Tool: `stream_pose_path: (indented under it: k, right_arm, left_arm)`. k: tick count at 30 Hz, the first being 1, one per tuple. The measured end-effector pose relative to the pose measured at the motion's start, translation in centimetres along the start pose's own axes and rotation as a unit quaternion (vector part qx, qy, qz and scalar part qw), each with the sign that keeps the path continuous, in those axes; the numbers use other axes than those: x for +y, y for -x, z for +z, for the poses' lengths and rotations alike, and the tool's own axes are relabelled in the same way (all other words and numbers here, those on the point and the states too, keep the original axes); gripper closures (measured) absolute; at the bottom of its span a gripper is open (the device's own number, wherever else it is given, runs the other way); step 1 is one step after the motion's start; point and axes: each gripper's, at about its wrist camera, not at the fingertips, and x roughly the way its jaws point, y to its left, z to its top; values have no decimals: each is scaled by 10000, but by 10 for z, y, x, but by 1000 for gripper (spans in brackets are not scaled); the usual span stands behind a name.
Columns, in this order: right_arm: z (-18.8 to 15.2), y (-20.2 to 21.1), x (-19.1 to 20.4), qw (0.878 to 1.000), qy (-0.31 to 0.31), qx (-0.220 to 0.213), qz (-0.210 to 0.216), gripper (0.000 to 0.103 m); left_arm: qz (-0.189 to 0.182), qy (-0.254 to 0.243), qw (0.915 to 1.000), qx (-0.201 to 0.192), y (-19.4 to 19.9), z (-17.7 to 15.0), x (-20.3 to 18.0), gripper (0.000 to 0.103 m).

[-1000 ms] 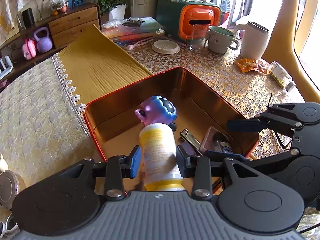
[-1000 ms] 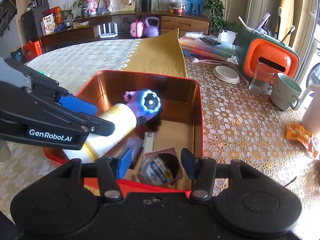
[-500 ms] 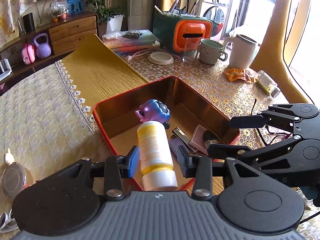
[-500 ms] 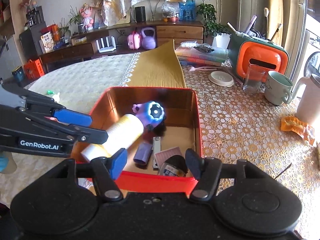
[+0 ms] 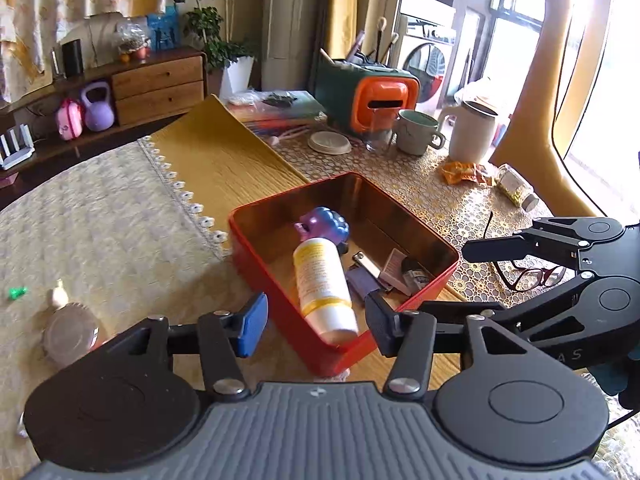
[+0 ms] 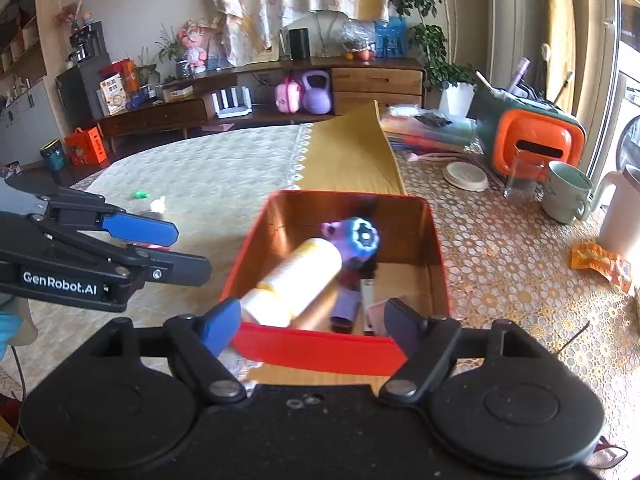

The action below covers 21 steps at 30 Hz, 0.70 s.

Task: Organize rigid objects
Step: 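Withdraw both open grippers from the box toward the sunglasses and candy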

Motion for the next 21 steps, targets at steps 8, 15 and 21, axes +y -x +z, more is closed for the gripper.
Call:
stream_pose_path:
  k: [8,15,21]
  right_arm:
    - [1,7,33,9997,143,-108,181,8]
    - [0,3,61,9990,246,-103,363,0]
    - [1,-5,84,9979,415,-62,488,0]
  left_arm:
    - [242,-89,9994,-210,35,-22,24,33]
    - [469,-54,9983,-340,60,-43,51,22]
    - [749,187,9964,-356,74,-67,85,20]
